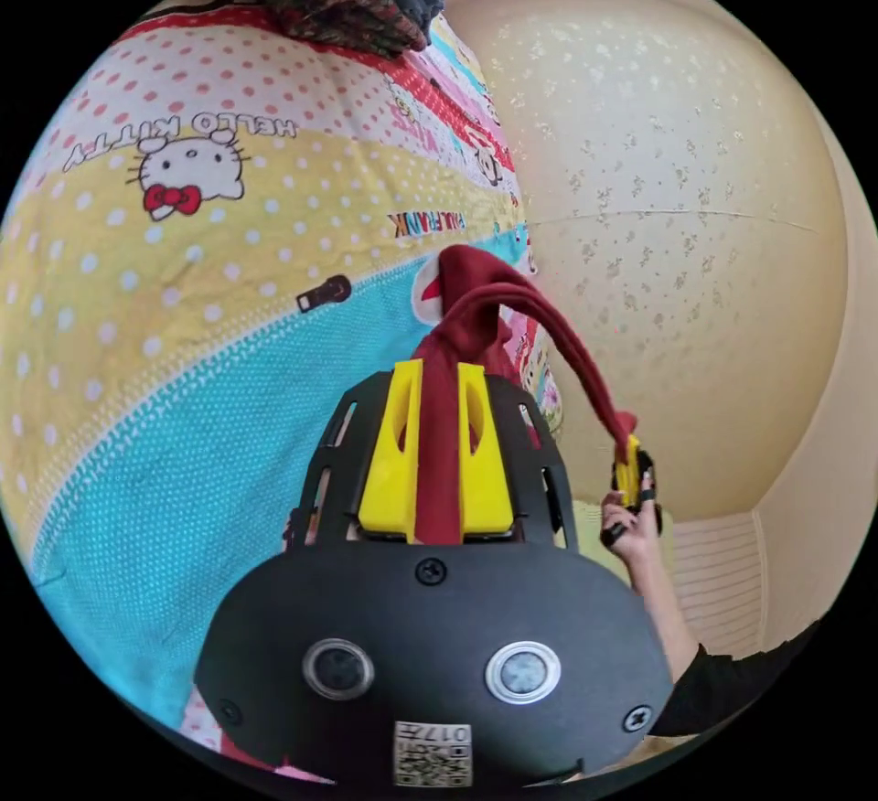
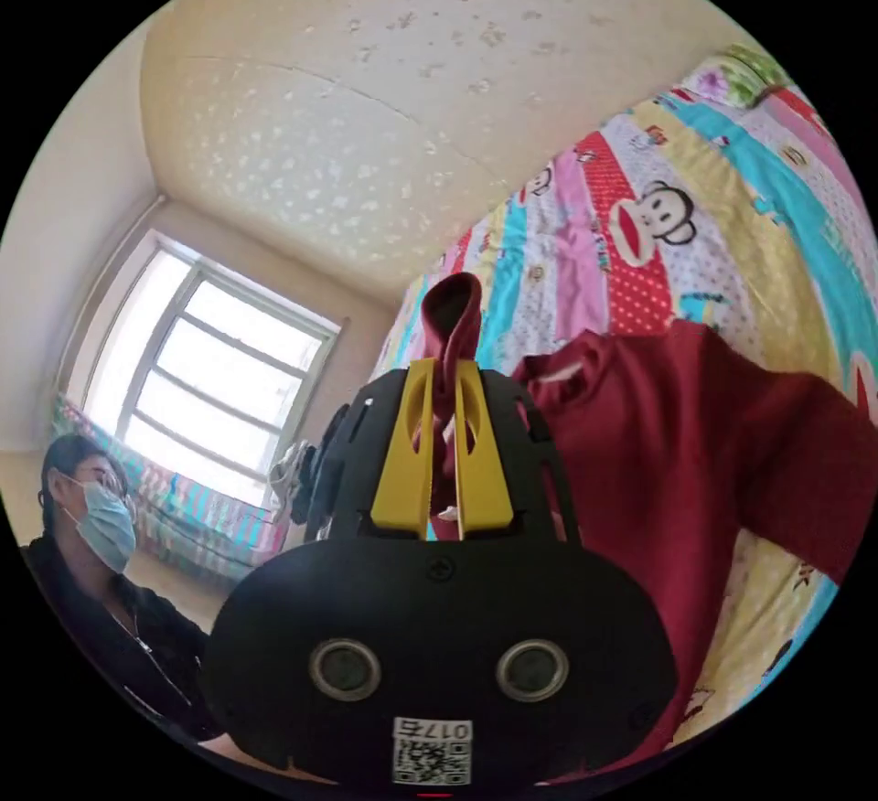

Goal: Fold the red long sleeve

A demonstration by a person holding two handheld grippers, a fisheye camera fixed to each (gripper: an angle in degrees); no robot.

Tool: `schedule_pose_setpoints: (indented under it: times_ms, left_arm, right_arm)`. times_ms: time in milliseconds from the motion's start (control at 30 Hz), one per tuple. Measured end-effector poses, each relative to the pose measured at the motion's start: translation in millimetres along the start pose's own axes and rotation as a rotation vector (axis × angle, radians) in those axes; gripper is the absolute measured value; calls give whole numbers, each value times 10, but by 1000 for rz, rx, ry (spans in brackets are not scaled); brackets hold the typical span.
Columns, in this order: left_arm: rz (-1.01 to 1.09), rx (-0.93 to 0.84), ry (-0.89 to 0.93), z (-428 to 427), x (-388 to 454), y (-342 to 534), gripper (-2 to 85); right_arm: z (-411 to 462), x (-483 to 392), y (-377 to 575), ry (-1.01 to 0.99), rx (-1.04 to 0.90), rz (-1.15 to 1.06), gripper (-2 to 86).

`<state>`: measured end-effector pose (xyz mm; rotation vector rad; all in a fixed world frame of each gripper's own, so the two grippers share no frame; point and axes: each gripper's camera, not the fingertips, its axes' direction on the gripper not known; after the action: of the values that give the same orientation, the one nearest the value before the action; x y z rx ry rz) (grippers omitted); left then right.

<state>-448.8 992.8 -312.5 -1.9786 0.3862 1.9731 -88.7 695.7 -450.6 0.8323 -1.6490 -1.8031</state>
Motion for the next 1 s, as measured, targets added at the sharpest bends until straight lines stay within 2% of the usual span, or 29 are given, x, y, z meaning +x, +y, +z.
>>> schedule_pose_setpoints:
  times_ms: [33,133,167,233,300,367,433,500,567,600,667,700,733,800,833,1000]
  left_arm:
    - [-7,-20,-1,27,-31,27,67]
    - [31,-36,31,73,-55,139,68]
    - [78,-41,38,77,2,147,71]
    - [178,-59,41,90,158,119,85]
    - [375,-35,-18,76,496,90,109]
    - [533,6,-106,87,756,102,132]
    - [623,21,-188,163,923,103,141]
    - [649,-47,-181,310,993,27,151]
    - [660,-93,-197,380,1019,-48,154]
    - [692,-97,-220,388,1051,-89,153]
    - [778,-99,-234,395,1114,-132,139]
    - [830,-137,-218,443,1146,-163,134]
    - [846,-170,-204,483,1153,-182,131]
    - [833,-307,-154,671,1134,-250,128]
    - [825,-321,-151,706,1123,-255,126]
    - [751,-322,-175,851,1056,-299,64]
  right_arm:
    - [-41,434,102,75,-6,111,33]
    - [-189,966,255,136,-5,223,35]
    - [-223,983,249,106,9,222,36]
    - [-261,856,104,-79,-16,177,40]
    - [-269,565,-43,-163,-79,51,45]
    - [-305,328,-163,-100,-125,-51,54]
    - [-372,394,-306,146,-154,16,71]
    - [-460,552,-395,289,-157,70,80]
    - [-557,473,-493,273,-61,58,88]
    - [-490,240,-593,200,-33,-55,96]
    - [-97,-186,-768,130,-177,-242,112]
    - [301,-489,-842,108,-331,-361,129]
    - [736,-785,-860,84,-478,-473,142]
    - [1382,-1193,-820,41,-659,-613,153]
    - [1767,-1413,-770,32,-746,-689,154]
    - [3056,-1853,-325,228,-1103,-948,136]
